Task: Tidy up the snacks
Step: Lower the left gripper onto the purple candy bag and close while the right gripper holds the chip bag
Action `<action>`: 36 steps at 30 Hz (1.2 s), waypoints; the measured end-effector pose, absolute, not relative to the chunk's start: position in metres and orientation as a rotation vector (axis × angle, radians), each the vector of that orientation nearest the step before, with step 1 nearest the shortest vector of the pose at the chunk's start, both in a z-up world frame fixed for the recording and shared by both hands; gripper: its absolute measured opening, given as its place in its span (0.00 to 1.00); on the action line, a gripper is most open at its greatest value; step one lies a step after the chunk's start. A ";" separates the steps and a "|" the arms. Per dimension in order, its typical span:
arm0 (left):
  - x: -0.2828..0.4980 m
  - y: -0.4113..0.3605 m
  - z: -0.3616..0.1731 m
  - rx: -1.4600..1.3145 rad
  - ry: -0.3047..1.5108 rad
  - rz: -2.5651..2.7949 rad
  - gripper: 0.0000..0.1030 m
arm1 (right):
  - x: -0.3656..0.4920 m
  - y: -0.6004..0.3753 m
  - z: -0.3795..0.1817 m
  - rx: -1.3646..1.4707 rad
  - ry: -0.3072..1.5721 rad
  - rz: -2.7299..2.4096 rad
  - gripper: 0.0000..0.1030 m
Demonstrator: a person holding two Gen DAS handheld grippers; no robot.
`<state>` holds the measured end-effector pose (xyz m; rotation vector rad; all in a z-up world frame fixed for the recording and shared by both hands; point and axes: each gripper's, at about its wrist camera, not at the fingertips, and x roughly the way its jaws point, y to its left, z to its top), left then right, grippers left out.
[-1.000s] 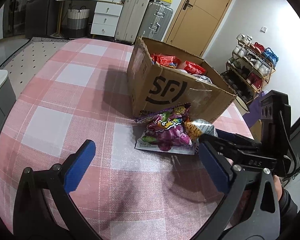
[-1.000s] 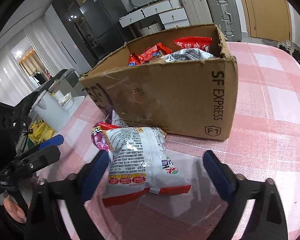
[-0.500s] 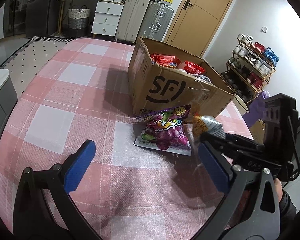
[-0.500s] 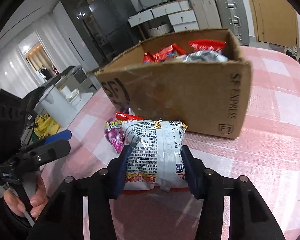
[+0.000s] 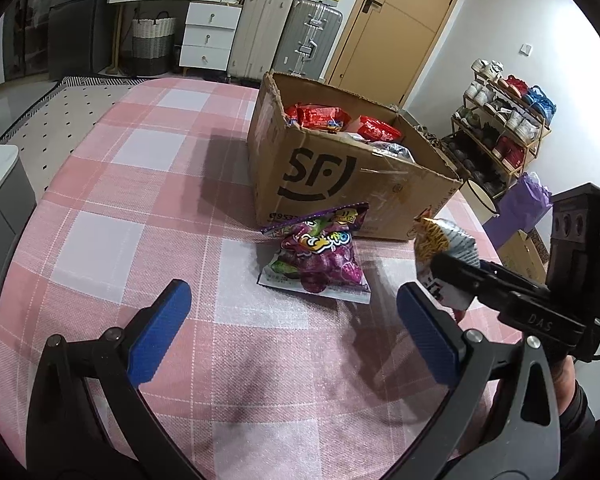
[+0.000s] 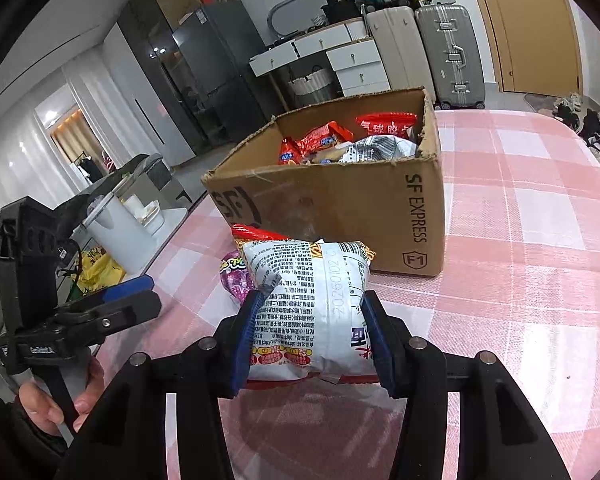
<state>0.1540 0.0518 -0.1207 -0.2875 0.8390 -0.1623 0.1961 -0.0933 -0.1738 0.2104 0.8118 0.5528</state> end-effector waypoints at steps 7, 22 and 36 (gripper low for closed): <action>0.163 0.049 -0.126 -0.284 0.882 -0.157 0.99 | 0.184 -0.103 -0.166 0.228 0.786 0.556 0.49; 0.211 0.029 -0.140 -0.239 0.933 -0.173 0.99 | 0.167 -0.129 -0.171 0.265 0.784 0.529 0.49; 0.254 0.012 -0.168 -0.230 1.032 -0.195 0.64 | 0.164 -0.134 -0.173 0.302 0.780 0.543 0.49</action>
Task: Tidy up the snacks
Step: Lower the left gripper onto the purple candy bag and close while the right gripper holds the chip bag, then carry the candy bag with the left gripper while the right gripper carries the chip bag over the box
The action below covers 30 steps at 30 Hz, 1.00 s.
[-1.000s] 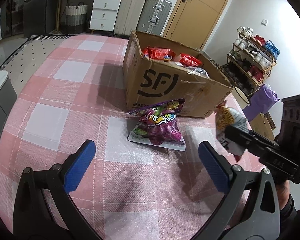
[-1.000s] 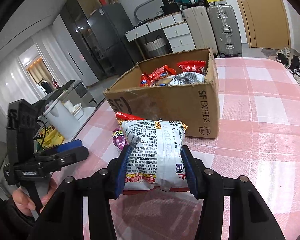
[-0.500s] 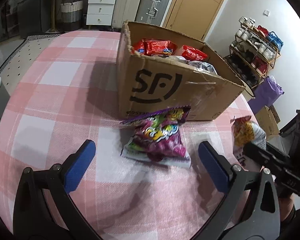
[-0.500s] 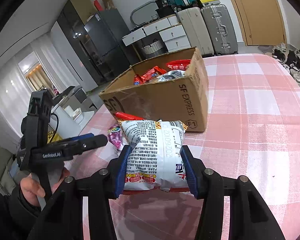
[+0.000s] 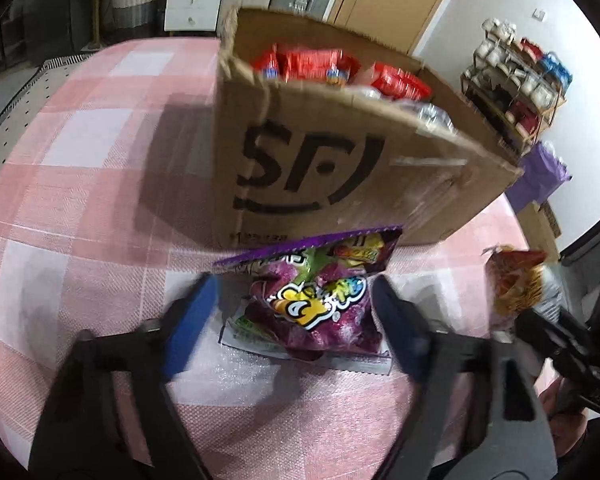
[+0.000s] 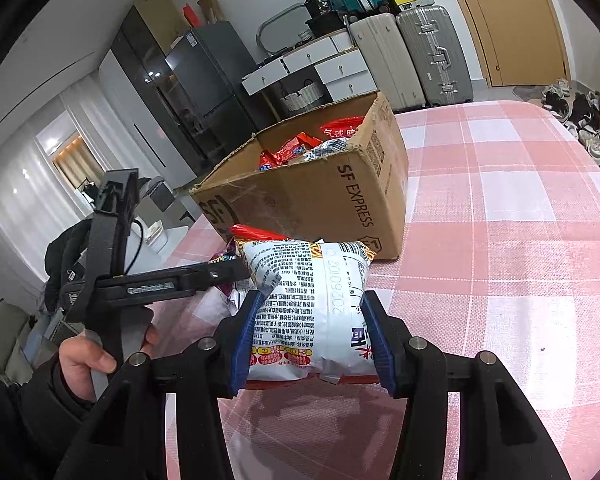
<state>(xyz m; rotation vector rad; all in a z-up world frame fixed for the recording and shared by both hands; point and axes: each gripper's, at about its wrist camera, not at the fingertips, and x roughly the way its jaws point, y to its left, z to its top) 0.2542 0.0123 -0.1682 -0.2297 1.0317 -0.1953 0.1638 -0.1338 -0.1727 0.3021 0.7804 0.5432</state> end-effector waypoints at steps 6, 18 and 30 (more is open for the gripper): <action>0.252 0.004 -0.166 -0.190 0.995 -0.212 0.51 | 0.164 -0.134 -0.173 0.302 0.779 0.543 0.49; 0.220 -0.009 -0.144 -0.171 0.941 -0.249 0.48 | 0.156 -0.129 -0.165 0.288 0.765 0.550 0.49; 0.187 -0.007 -0.099 -0.161 0.864 -0.271 0.48 | 0.143 -0.122 -0.138 0.248 0.712 0.566 0.49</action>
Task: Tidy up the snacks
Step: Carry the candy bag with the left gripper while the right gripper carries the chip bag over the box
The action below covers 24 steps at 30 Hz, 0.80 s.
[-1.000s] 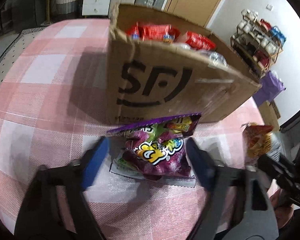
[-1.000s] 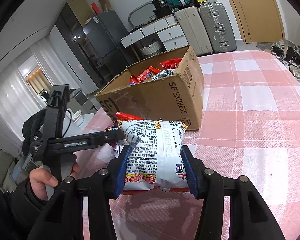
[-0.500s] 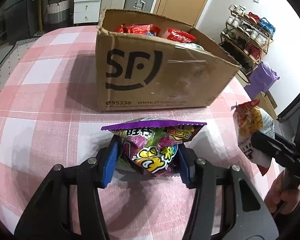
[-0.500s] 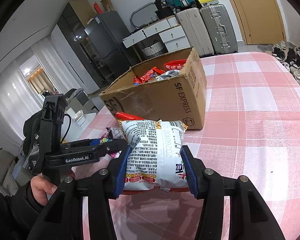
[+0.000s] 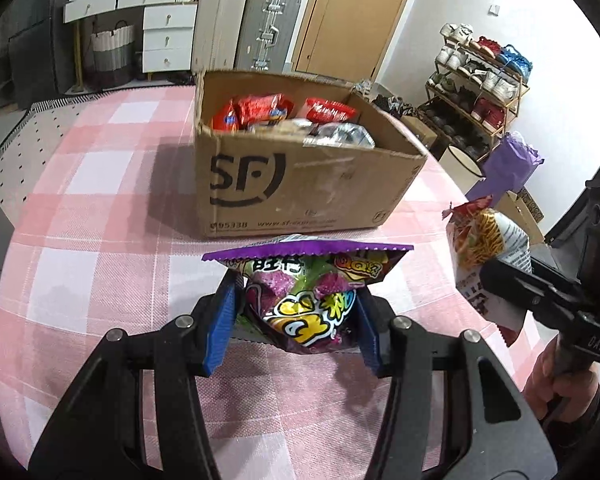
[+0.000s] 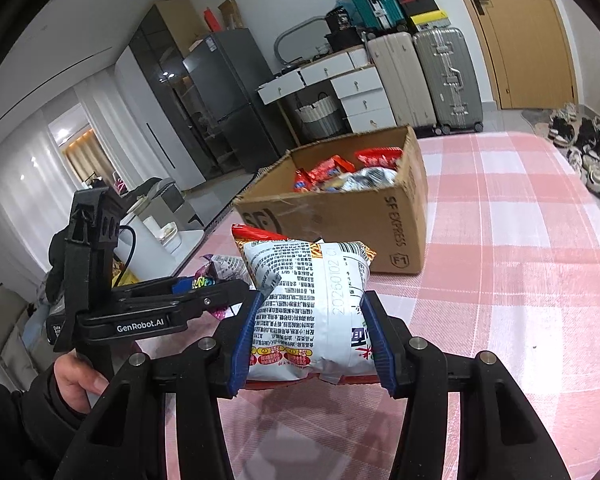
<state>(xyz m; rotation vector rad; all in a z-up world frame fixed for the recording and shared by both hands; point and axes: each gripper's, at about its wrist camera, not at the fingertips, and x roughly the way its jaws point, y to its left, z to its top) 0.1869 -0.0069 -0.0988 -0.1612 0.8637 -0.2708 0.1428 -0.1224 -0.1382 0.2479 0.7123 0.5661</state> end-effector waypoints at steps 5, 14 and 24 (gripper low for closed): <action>0.171 -0.005 -0.071 -0.155 0.825 -0.281 0.48 | 0.135 -0.120 -0.120 0.229 0.676 0.574 0.49; 0.159 -0.002 -0.004 -0.134 0.735 -0.294 0.49 | 0.134 -0.117 -0.075 0.174 0.602 0.576 0.49; 0.175 0.004 0.071 -0.107 0.686 -0.312 0.49 | 0.158 -0.111 -0.020 0.118 0.529 0.588 0.49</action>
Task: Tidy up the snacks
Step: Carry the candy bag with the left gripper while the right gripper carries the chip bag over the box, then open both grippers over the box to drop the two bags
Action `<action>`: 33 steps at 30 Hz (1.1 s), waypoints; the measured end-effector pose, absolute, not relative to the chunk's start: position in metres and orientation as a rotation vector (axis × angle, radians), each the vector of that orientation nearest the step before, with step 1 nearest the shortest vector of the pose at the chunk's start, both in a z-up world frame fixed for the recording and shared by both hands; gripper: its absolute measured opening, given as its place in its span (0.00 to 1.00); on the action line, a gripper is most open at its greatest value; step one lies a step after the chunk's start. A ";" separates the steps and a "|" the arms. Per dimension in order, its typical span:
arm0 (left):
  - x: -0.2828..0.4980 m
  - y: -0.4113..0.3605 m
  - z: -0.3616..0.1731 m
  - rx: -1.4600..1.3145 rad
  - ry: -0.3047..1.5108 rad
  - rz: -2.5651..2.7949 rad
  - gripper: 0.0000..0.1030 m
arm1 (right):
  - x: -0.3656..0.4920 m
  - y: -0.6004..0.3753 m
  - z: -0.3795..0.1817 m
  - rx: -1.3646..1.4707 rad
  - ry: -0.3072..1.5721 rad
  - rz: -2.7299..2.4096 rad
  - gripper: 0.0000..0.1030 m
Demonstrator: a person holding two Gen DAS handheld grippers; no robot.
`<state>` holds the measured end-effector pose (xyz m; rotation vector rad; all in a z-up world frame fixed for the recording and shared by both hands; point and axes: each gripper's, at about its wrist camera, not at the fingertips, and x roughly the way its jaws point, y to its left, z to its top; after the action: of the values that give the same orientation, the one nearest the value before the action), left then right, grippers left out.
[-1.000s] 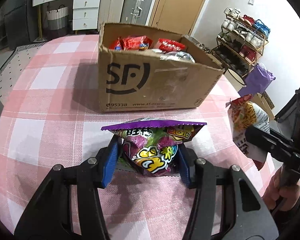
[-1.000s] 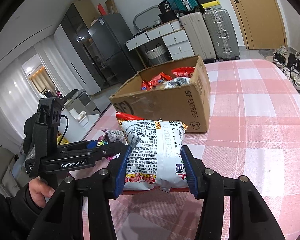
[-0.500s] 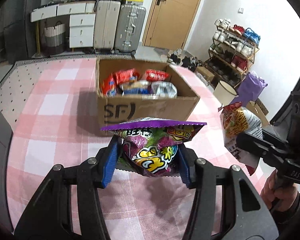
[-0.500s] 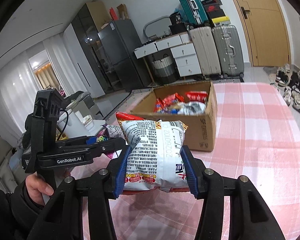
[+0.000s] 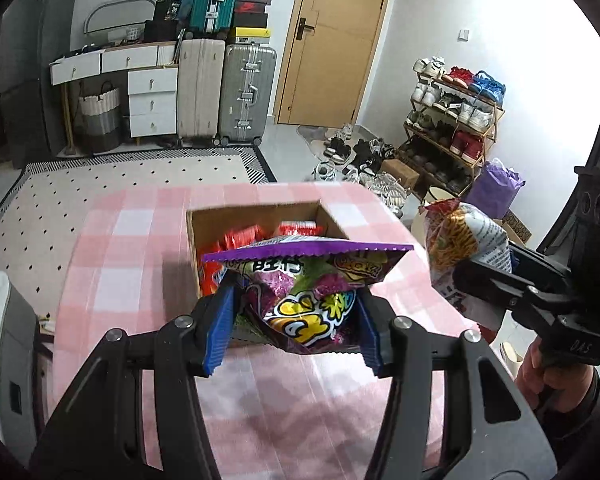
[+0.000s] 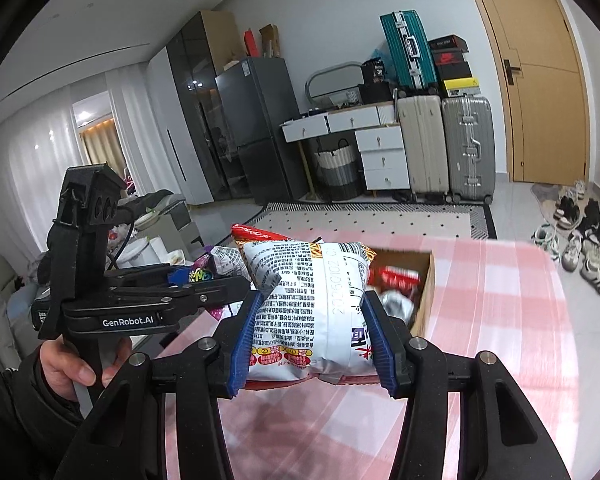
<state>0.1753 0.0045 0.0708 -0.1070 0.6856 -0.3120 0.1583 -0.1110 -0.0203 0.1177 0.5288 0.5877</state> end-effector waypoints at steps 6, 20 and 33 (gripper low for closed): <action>0.200 0.005 0.104 -0.062 0.673 -0.272 0.49 | 0.185 -0.105 0.002 0.094 0.514 0.595 0.49; 0.299 -0.001 0.117 -0.062 0.719 -0.272 0.49 | 0.262 -0.095 0.019 0.103 0.536 0.585 0.49; 0.393 -0.011 0.047 -0.083 0.810 -0.276 0.49 | 0.329 -0.078 -0.020 0.097 0.610 0.569 0.49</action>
<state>0.3925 -0.0112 0.0468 -0.0832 0.8105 -0.2763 0.3290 -0.0779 -0.0196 0.0974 0.6104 0.5688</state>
